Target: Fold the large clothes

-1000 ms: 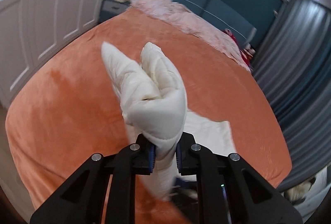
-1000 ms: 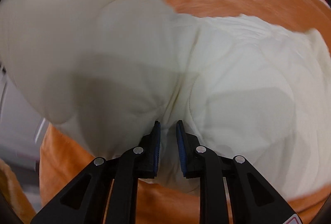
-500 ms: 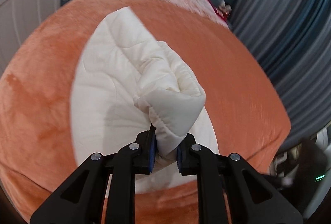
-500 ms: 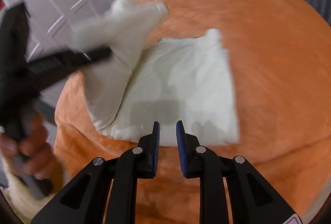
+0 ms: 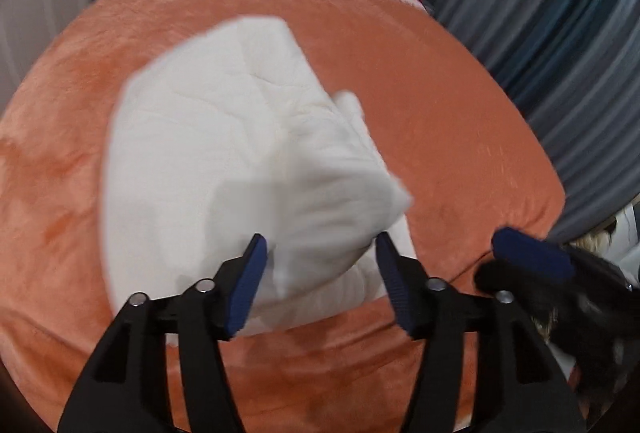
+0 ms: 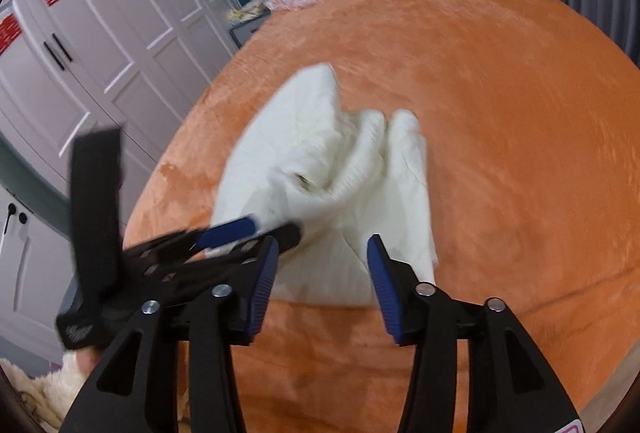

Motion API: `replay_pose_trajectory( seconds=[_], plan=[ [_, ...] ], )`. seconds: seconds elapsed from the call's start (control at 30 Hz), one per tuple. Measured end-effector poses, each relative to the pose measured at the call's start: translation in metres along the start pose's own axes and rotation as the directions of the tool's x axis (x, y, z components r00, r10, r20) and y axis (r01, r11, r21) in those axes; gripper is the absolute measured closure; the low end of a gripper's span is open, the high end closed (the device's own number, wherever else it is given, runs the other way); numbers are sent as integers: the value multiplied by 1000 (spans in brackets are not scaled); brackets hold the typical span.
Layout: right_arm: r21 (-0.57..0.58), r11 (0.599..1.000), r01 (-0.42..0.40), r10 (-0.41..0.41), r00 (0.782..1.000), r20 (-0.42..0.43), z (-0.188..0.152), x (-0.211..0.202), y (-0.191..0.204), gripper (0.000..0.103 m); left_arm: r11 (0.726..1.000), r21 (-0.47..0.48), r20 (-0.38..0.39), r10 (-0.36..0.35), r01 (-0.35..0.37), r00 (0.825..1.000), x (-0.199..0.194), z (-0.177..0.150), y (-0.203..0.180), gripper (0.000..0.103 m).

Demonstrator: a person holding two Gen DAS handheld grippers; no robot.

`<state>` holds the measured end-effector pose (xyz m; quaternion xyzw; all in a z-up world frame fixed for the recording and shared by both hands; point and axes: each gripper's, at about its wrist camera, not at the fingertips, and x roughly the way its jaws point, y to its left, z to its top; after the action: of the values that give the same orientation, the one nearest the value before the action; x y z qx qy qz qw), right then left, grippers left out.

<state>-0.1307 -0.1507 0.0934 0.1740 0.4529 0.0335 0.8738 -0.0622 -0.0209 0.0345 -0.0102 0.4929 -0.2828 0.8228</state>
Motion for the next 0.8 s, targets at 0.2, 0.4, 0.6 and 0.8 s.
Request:
replay_pose_trajectory(
  seconds=[0.2, 0.4, 0.6, 0.8],
  plan=[
    [-92, 996, -9, 10, 1000, 15, 30, 18, 34, 37, 990, -77, -4, 115, -114, 993, -22, -8, 46, 24],
    [-62, 998, 9, -14, 997, -82, 40, 65, 32, 56, 966, -222, -48, 125, -132, 991, -19, -17, 91, 25],
    [-45, 999, 17, -21, 995, -94, 17, 51, 11, 93, 966, -223, -42, 123, -129, 992, -20, -14, 94, 26],
    [-1, 992, 128, -127, 988, -92, -21, 31, -20, 94, 978, -174, -60, 107, -116, 992, -6, -10, 80, 27]
  ],
)
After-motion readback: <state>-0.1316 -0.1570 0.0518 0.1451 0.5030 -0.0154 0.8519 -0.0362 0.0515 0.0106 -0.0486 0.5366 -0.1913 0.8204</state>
